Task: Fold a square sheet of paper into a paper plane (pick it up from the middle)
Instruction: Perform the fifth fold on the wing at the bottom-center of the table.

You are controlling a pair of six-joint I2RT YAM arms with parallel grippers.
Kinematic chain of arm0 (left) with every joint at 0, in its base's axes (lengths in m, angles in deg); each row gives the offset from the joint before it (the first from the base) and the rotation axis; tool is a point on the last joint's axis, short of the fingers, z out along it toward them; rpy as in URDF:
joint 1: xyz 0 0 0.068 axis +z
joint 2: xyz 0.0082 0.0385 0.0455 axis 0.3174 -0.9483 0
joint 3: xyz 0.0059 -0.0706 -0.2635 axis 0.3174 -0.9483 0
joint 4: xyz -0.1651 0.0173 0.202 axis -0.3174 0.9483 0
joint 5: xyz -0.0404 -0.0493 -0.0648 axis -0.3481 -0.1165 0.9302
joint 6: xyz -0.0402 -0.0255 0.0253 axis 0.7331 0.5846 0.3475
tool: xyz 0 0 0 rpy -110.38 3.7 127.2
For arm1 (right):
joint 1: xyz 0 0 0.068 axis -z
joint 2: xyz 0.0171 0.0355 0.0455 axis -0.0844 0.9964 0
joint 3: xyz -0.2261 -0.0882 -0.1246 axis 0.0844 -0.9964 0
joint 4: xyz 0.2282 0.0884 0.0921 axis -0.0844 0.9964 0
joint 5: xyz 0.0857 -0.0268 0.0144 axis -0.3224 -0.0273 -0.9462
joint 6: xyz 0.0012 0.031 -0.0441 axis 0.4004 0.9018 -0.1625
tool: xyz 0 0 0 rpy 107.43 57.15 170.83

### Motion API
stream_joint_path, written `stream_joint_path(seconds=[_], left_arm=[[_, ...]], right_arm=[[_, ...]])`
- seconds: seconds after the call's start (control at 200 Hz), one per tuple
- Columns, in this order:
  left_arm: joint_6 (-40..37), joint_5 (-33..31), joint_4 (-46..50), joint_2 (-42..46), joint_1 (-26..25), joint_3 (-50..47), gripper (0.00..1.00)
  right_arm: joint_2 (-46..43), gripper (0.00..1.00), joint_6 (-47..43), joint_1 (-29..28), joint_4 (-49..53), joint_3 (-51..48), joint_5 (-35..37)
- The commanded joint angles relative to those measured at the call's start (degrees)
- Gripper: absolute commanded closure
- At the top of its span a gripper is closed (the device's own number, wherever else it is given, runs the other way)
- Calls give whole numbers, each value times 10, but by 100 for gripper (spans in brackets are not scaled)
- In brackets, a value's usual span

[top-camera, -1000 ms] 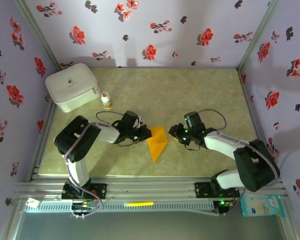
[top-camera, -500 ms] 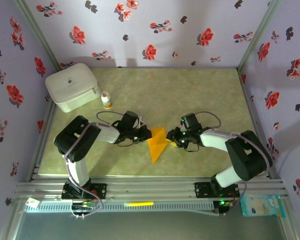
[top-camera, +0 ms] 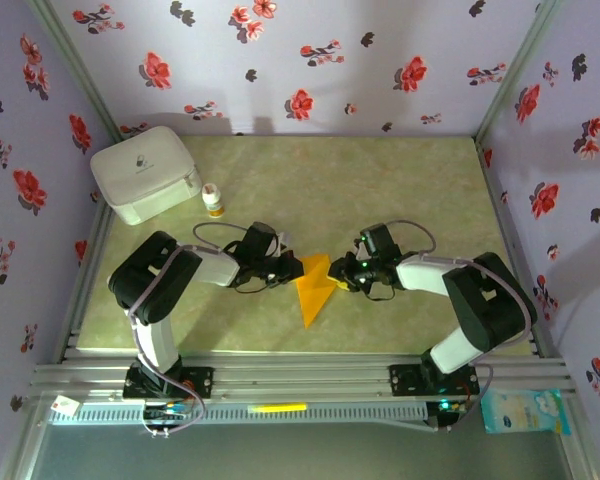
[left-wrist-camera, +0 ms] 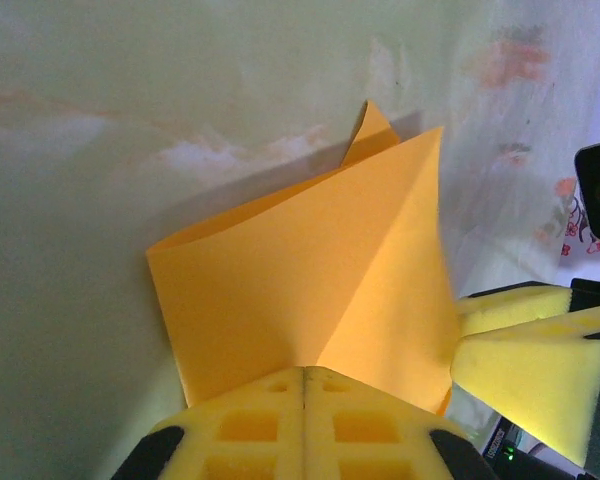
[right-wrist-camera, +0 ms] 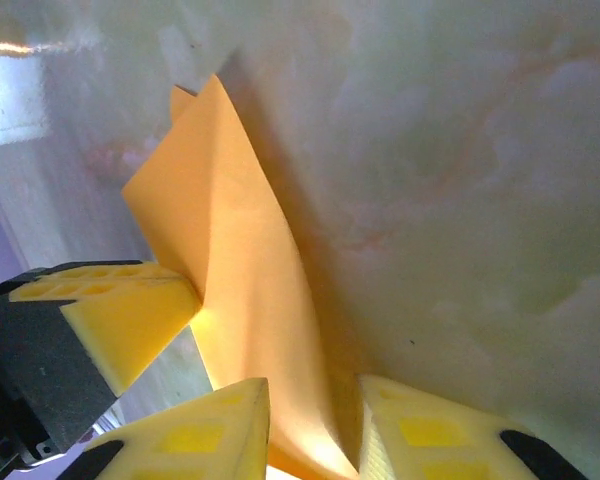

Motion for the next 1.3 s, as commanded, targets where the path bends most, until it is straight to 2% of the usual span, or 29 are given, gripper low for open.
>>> stream_joint_path(seconds=[0.0, 0.12, 0.225, 0.515, 0.7, 1.005, 1.295], left_arm=[[4, 7, -7, 15, -4, -4, 100], [16, -2, -18, 38, -5, -6, 99], [24, -12, -17, 63, -5, -6, 93], [27, -48, 24, 120, -5, -9, 90], [48, -49, 16, 119, -8, -9, 88], [42, -48, 49, 53, -8, 38, 87], [30, -67, 98, 21, -8, 50, 95]], right_arm=[[11, 77, -18, -1, -15, 13, -7], [12, 84, -19, -1, -15, 13, -2], [8, 91, -13, -1, -19, 9, 6], [-8, 93, 34, -1, -56, -17, 38], [-24, 92, 93, -7, -101, -47, 78], [-23, 83, 98, -20, -112, -47, 66], [-25, 81, 92, -20, -120, -48, 55]])
